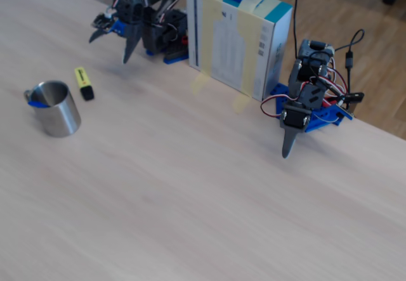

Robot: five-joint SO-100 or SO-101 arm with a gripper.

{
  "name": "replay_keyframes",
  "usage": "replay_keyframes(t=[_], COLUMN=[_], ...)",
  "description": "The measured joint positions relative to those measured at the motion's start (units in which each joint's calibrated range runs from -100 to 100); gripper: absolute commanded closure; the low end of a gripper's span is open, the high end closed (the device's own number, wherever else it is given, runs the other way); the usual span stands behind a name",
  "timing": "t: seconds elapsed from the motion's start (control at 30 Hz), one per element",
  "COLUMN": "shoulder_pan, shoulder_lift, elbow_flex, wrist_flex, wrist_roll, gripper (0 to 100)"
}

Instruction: Grab the yellow pen and put it in the silver cup.

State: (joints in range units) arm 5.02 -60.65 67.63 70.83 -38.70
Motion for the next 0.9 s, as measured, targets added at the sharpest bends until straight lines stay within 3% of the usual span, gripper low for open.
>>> replay_keyframes(t=[0.9], shoulder_pan=[0.0], shoulder_lift=[29.35], elbow_flex=[-23.62], wrist_flex=[-1.01], wrist_roll=[16.4], gripper=[53])
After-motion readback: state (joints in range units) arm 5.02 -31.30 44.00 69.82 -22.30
